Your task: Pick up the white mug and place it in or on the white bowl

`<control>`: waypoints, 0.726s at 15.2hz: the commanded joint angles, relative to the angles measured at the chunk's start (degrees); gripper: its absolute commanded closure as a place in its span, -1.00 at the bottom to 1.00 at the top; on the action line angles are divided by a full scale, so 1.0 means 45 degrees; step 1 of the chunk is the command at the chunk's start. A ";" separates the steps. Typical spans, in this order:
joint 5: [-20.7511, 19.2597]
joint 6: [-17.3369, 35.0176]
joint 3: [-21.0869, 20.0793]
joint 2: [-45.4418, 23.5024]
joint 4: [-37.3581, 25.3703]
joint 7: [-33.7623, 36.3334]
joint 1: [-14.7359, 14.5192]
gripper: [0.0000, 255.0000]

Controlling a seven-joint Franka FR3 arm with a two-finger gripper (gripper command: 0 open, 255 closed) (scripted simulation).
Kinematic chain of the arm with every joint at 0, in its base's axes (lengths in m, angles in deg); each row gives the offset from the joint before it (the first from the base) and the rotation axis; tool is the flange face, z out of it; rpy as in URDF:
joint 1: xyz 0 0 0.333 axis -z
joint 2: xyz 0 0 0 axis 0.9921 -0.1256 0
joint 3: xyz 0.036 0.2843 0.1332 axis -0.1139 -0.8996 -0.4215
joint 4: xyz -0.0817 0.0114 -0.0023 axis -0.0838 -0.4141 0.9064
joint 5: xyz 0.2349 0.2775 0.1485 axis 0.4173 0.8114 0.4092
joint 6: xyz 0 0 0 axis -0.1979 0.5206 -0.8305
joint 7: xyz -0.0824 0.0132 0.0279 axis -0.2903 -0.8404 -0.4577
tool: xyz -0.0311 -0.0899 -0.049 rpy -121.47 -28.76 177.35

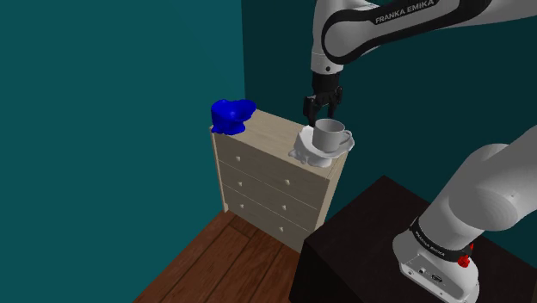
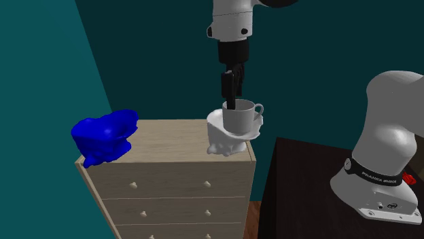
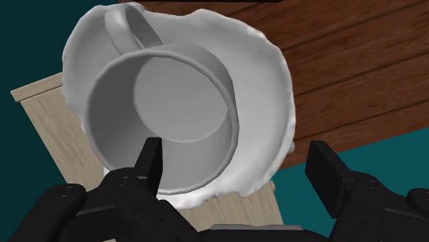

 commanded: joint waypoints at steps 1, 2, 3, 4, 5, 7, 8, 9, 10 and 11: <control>0.0000 0.0000 0.0000 0.0000 0.0000 0.0000 0.0000 -1.00; 0.0000 0.0000 0.0000 0.0000 0.0000 0.0000 0.0000 -1.00; 0.0007 -0.0439 -0.0001 0.0060 -0.0379 -0.0004 -0.0004 -1.00; 0.0013 -0.0874 -0.0002 0.0100 -0.0774 -0.0008 -0.0007 -1.00; 0.0017 -0.1305 -0.0004 0.0122 -0.1183 -0.0010 -0.0009 -1.00; 0.0019 -0.1643 -0.0006 0.0127 -0.1516 -0.0011 -0.0011 -1.00; 0.0020 -0.1643 -0.0006 0.0130 -0.1514 -0.0011 -0.0011 -1.00; 0.0019 -0.1643 -0.0006 0.0128 -0.1515 -0.0011 -0.0011 -1.00; 0.0019 -0.1643 -0.0006 0.0128 -0.1515 -0.0011 -0.0011 -1.00; 0.0019 -0.1643 -0.0006 0.0128 -0.1516 -0.0011 -0.0011 -1.00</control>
